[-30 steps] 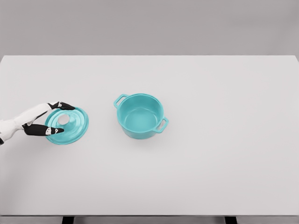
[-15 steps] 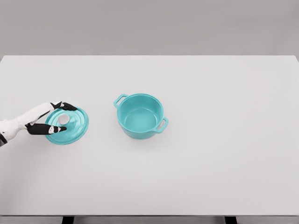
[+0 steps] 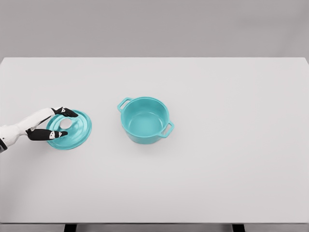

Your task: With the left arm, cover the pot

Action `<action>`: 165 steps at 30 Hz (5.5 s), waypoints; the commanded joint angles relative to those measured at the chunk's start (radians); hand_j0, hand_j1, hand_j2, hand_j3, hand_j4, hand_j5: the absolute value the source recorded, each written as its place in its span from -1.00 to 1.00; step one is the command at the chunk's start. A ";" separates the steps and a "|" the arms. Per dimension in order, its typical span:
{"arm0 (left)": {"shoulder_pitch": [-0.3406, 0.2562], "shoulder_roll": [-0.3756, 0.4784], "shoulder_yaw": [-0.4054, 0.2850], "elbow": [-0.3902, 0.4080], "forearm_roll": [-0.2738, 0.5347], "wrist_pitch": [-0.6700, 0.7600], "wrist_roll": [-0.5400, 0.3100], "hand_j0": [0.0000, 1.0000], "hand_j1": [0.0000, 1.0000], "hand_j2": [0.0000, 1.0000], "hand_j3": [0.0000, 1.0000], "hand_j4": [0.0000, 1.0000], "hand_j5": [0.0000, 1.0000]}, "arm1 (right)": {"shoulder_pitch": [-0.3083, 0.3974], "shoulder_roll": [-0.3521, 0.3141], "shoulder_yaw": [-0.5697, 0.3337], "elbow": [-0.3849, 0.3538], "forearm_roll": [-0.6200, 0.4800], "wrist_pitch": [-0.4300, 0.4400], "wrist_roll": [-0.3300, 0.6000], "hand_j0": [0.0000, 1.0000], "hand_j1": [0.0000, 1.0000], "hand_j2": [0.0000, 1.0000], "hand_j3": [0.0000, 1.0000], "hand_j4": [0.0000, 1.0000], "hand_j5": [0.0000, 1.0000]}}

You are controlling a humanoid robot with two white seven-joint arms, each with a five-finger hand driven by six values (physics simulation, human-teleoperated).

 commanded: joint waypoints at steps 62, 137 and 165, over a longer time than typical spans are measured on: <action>-0.133 0.033 -0.063 -0.296 -0.029 0.001 0.005 0.01 0.01 0.01 0.01 0.01 0.01 | 0.000 0.000 0.000 0.000 0.001 -0.001 0.000 1.00 1.00 1.00 1.00 1.00 1.00; -0.348 -0.303 -0.296 -0.115 -0.066 0.135 -0.007 0.03 0.03 0.03 0.03 0.03 0.03 | 0.000 0.000 0.000 0.000 0.001 -0.001 0.000 1.00 1.00 1.00 1.00 1.00 1.00; -0.347 -0.311 -0.301 -0.120 -0.068 0.130 -0.007 0.23 0.23 0.23 0.23 0.23 0.23 | 0.000 0.000 0.000 0.000 0.000 -0.001 0.000 1.00 1.00 1.00 1.00 1.00 1.00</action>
